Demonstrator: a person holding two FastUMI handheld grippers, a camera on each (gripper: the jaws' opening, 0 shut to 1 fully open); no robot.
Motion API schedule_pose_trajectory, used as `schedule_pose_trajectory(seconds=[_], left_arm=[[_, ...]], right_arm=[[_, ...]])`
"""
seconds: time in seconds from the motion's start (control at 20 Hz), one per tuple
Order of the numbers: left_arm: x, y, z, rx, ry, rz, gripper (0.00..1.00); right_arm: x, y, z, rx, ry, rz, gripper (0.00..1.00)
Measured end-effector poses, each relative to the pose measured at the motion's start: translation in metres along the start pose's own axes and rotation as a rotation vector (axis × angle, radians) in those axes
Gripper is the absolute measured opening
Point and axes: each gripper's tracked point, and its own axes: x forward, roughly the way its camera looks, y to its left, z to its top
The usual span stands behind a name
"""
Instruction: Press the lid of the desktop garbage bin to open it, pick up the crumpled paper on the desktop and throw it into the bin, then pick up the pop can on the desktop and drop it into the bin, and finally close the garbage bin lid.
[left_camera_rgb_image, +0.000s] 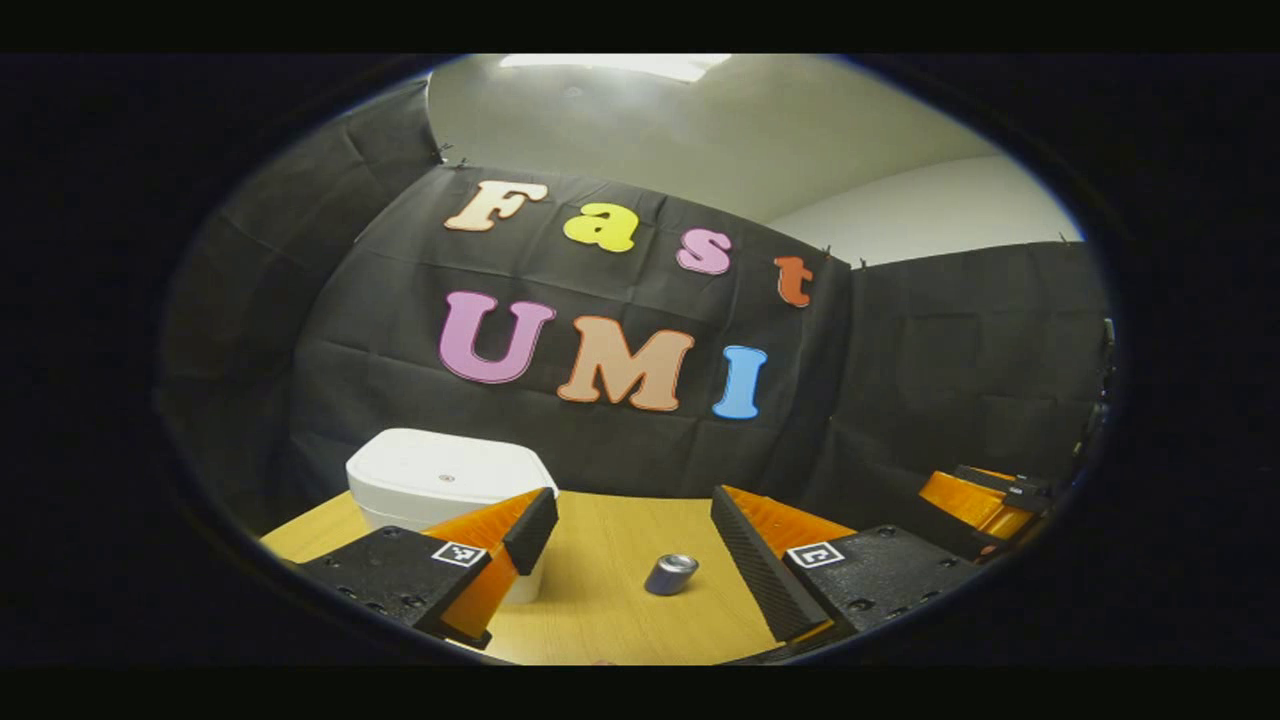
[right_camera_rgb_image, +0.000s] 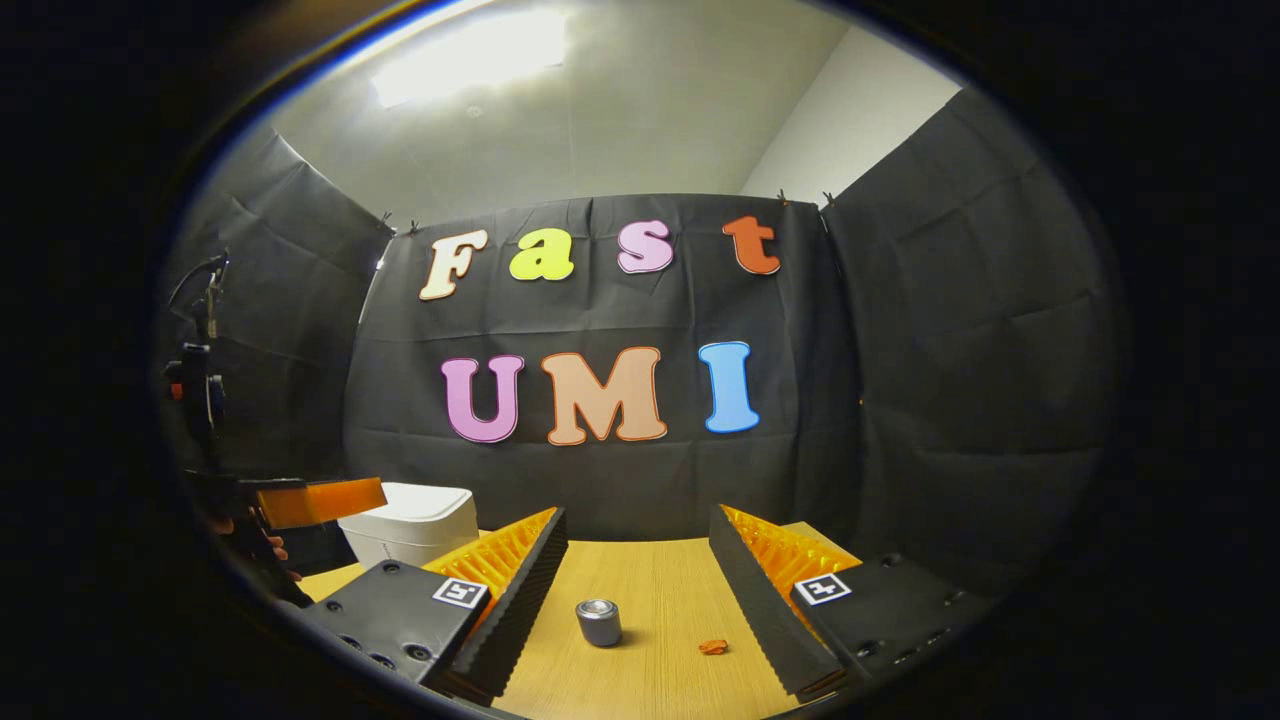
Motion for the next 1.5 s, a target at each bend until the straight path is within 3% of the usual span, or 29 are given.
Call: schedule_pose_trajectory(seconds=[0.45, 0.55, 0.75, 0.95, 1.05, 1.25, 1.5], left_arm=[[0.003, 0.008, 0.003, 0.025, -0.002, 0.044, 0.92], [0.003, 0.004, 0.001, 0.028, 0.006, 0.038, 0.85], [0.006, 0.003, -0.004, 0.038, 0.027, 0.029, 0.55], [0.028, 0.043, 0.000, 0.035, 0.021, 0.126, 0.02], [0.048, 0.057, 0.015, 0.036, -0.012, 0.132, 0.00], [0.085, 0.121, 0.034, 0.059, -0.035, 0.222, 0.00], [0.108, 0.171, -0.046, 0.046, 0.223, 0.299, 0.00]], right_arm=[[-0.003, -0.004, 0.000, -0.009, -0.002, -0.004, 0.95], [-0.003, -0.004, 0.001, -0.004, -0.004, -0.003, 0.95], [-0.002, -0.003, 0.000, -0.003, -0.002, -0.001, 0.95], [-0.005, -0.006, 0.001, -0.004, -0.016, -0.006, 0.95], [-0.005, -0.007, -0.002, 0.005, -0.015, -0.007, 0.95], [-0.004, -0.012, -0.007, 0.010, 0.000, -0.016, 0.95], [-0.006, -0.025, -0.012, 0.017, 0.018, -0.050, 0.95]])
